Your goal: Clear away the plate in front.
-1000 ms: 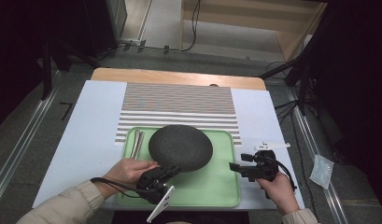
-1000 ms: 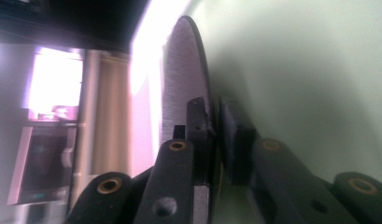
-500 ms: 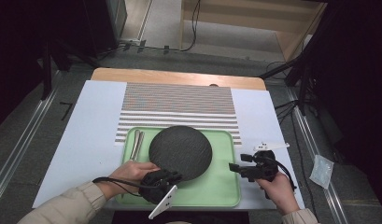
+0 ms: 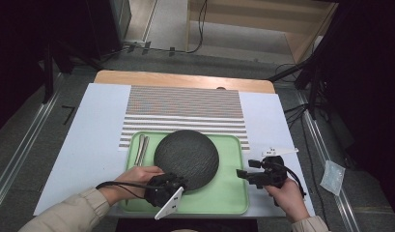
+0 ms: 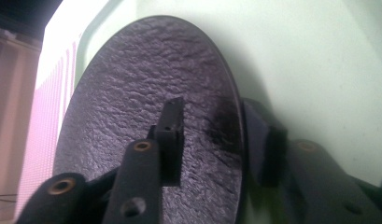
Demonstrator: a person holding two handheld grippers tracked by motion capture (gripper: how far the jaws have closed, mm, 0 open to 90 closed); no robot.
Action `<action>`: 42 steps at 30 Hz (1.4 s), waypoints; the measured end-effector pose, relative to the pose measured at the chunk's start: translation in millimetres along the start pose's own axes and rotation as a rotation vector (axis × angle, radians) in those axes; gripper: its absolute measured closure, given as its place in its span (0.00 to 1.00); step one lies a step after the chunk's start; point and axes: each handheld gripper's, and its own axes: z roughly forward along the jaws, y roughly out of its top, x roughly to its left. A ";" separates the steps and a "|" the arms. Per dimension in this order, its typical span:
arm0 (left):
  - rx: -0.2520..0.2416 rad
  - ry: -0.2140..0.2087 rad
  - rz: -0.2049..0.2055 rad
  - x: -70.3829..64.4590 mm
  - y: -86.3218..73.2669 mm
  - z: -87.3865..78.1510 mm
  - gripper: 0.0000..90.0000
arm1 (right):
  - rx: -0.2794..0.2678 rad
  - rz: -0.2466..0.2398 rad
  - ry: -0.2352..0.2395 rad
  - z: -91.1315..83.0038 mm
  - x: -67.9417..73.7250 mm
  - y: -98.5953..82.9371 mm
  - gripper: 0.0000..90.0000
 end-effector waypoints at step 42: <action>-0.027 -0.194 -0.927 87.8 -38.3 -17.2 0.34 | 0.017 -0.016 0.002 1.4 1.1 0.1 0.26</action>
